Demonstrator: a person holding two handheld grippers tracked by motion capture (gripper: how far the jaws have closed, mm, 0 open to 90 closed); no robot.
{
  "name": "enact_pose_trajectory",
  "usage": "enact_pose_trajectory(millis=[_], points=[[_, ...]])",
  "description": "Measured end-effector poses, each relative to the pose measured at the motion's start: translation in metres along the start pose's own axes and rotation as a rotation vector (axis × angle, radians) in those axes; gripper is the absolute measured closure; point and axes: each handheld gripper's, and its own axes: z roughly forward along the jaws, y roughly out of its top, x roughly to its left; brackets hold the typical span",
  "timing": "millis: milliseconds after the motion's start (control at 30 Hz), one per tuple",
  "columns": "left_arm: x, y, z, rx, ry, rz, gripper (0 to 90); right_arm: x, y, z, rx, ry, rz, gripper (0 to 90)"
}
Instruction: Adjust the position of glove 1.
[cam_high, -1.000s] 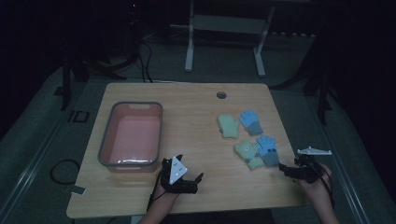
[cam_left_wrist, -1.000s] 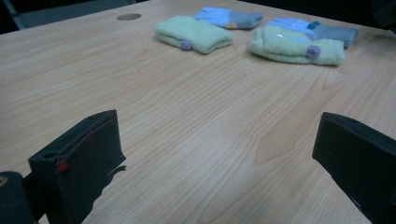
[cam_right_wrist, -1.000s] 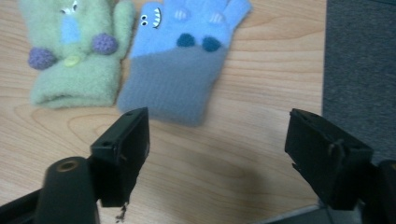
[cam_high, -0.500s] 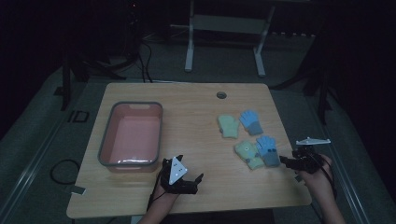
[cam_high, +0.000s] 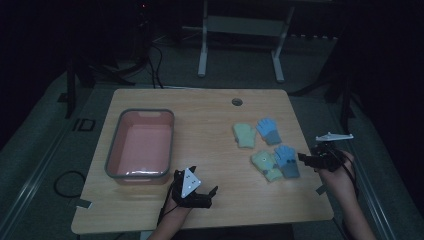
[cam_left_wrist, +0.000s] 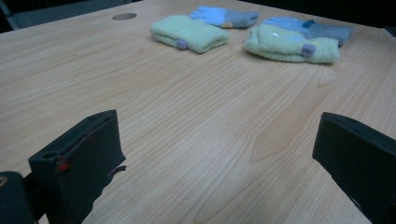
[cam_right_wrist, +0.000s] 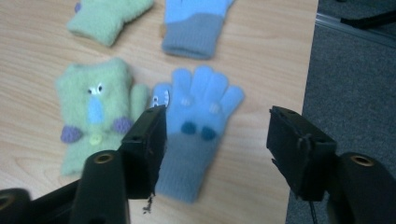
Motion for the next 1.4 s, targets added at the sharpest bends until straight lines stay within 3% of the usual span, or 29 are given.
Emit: enact_pose_trajectory(millis=[700,867,1400], points=[[-0.001,0.000,0.000,-0.001,0.002,0.008,1.7,0.030,0.053,0.013,-0.010,0.058,-0.064,41.3],[-0.001,0.000,0.000,-0.002,-0.004,0.008,1.7,0.045,0.069,0.023,-0.009,0.085,-0.082,42.0],[-0.001,0.000,0.000,-0.003,-0.011,0.010,1.7,0.079,0.099,0.056,0.008,0.117,-0.126,43.9]])
